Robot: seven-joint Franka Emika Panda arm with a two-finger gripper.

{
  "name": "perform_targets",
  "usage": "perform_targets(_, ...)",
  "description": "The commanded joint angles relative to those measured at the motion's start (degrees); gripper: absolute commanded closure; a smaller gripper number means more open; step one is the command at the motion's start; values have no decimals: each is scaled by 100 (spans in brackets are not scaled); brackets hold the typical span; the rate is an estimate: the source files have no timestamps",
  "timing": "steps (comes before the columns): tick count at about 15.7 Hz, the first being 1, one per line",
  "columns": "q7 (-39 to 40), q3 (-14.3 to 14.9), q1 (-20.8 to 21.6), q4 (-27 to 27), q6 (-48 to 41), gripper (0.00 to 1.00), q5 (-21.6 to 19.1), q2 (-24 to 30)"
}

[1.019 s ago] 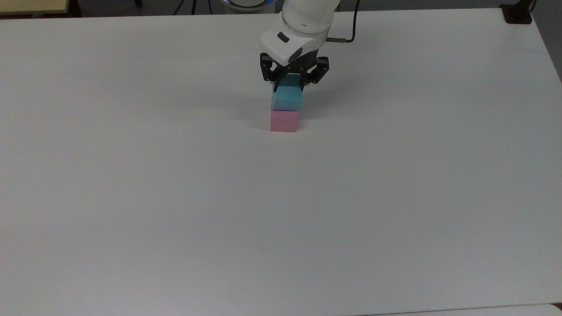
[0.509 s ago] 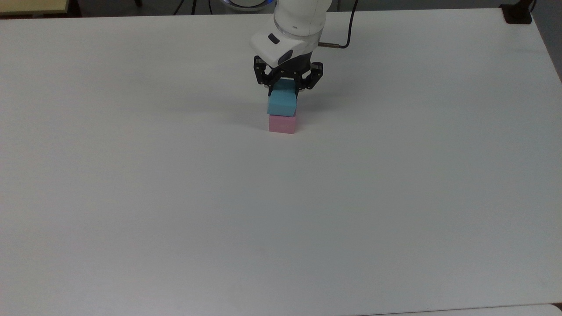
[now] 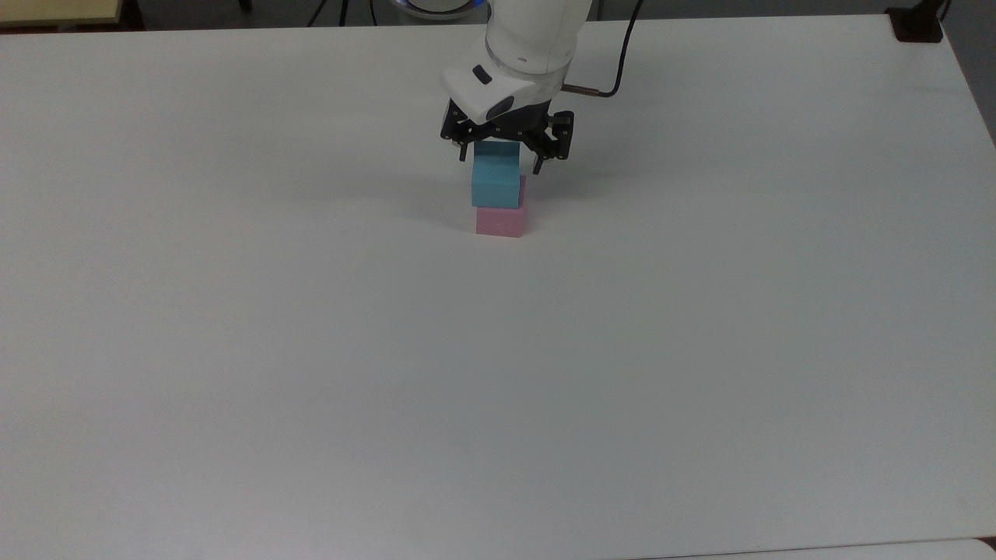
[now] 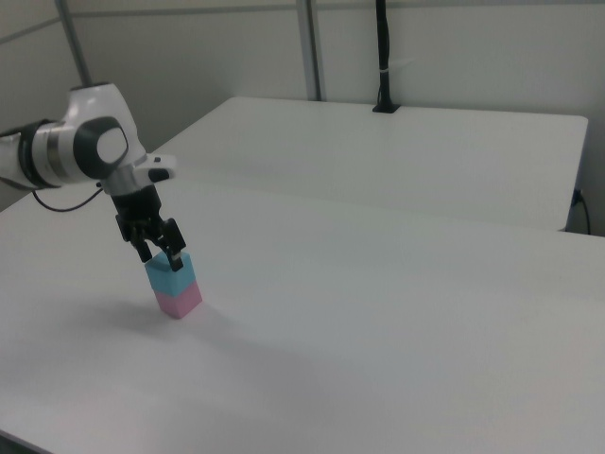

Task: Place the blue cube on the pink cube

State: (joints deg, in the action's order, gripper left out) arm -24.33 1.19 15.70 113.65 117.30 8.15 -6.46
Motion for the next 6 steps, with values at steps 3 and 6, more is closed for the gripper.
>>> perform_targets(3,1179,30,-672,-1078,-1977,0,3,655)
perform_targets(6,1642,232,-1033,-1572,-2606,0,-190,673)
